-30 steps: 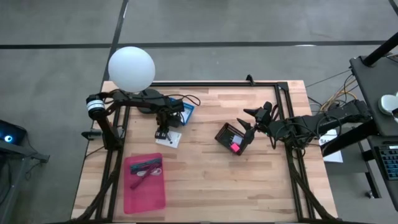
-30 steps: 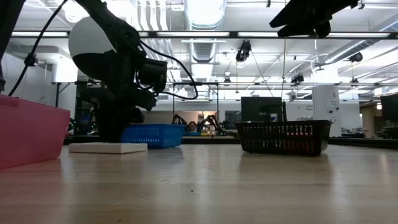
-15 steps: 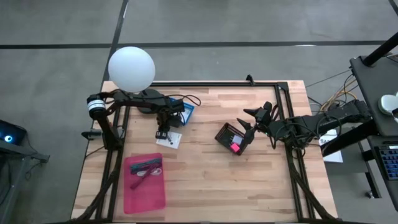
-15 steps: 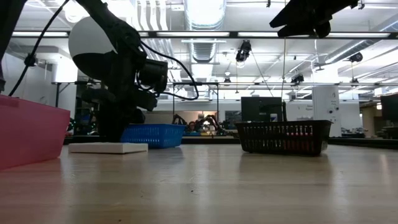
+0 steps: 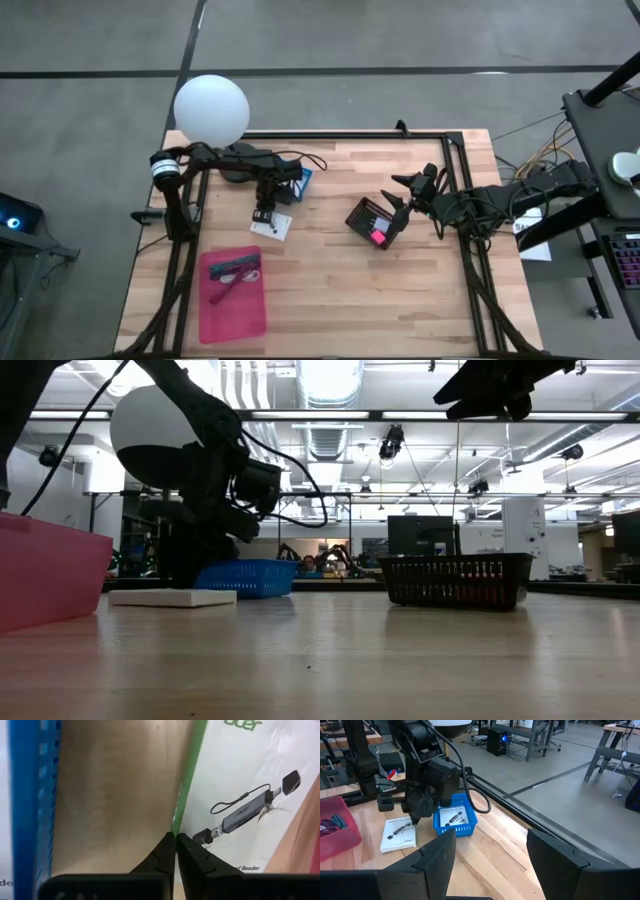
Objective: Pick and place items into bin
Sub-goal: Put the white card reader box into the blue bin
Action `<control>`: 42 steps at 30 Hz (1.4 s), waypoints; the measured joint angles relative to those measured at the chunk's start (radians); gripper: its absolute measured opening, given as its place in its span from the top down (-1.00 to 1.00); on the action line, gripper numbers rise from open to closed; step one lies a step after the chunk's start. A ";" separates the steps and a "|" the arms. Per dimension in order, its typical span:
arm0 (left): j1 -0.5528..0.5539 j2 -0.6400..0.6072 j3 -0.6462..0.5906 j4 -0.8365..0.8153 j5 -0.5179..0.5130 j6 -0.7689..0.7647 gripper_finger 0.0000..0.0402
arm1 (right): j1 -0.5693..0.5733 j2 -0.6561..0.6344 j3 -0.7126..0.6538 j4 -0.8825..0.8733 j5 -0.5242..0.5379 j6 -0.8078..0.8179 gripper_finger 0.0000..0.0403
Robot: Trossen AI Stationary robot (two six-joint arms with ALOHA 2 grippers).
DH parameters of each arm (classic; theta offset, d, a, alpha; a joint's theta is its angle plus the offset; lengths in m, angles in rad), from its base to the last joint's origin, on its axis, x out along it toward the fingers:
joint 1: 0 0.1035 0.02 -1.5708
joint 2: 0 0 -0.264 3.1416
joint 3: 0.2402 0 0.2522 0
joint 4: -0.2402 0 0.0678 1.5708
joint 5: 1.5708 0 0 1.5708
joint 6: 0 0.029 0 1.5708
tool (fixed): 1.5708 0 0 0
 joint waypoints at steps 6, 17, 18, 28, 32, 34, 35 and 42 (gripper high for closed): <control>0.000 0.000 0.038 -0.043 0.008 0.001 1.00 | 0.000 0.000 0.000 0.000 0.000 0.000 -0.13; -0.001 -0.010 0.099 -0.167 0.028 0.028 1.00 | 0.000 0.000 0.000 0.000 0.000 0.000 -0.13; -0.001 -0.015 0.105 -0.169 0.030 0.029 1.00 | 0.000 0.000 0.000 0.000 0.000 0.000 -0.13; 0.000 -0.068 0.181 -0.224 0.066 0.051 1.00 | 0.000 0.000 0.000 -0.001 0.000 0.000 -0.13; -0.001 -0.087 0.187 -0.231 0.075 0.047 1.00 | 0.000 0.000 0.000 -0.002 0.000 0.000 -0.13; -0.001 -0.088 0.188 -0.241 0.085 0.046 1.00 | 0.000 0.000 0.000 -0.002 0.000 0.000 -0.13; -0.001 -0.089 0.188 -0.249 0.087 0.044 1.00 | 0.000 0.000 0.000 -0.002 0.000 0.000 -0.13; 0.001 -0.088 0.146 -0.180 0.089 -0.026 0.99 | 0.000 0.000 0.000 -0.002 0.000 0.000 -0.13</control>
